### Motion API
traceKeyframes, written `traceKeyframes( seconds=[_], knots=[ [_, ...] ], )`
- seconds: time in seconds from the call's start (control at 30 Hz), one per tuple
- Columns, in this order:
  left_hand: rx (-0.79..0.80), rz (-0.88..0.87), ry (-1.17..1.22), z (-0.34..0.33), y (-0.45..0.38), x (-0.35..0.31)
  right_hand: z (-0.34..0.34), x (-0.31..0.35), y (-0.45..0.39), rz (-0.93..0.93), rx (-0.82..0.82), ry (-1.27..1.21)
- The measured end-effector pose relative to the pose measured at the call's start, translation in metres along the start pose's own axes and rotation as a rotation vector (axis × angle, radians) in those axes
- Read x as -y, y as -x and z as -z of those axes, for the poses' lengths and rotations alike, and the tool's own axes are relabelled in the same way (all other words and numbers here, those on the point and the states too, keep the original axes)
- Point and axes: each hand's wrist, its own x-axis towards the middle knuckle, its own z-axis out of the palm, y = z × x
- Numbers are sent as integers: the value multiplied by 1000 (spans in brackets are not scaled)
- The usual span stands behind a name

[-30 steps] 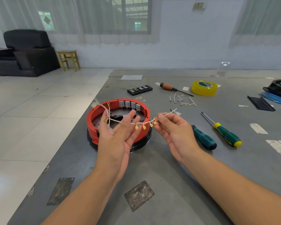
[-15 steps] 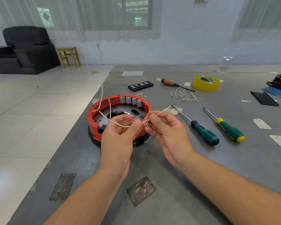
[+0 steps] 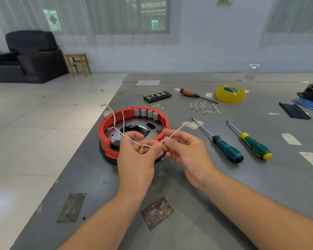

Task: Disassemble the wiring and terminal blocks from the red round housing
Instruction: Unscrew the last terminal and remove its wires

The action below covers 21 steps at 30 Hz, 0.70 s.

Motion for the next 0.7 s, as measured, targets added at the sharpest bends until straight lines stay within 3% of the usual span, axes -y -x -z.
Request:
traceKeyframes(
  seconds=[0.2,0.37,0.47,0.7],
  knots=[
    [58,71,-86,5,-2,-4,21,19,-9,-98,207,223],
    [166,89,-213,9,-6,-4,38,34,-14,-49,446,680],
    [185,102,-245,9,-6,-1,41,32,-15,8,480,880],
    [145,123,-67,8,-4,-2,35,18,-15,-24,254,464]
  ],
)
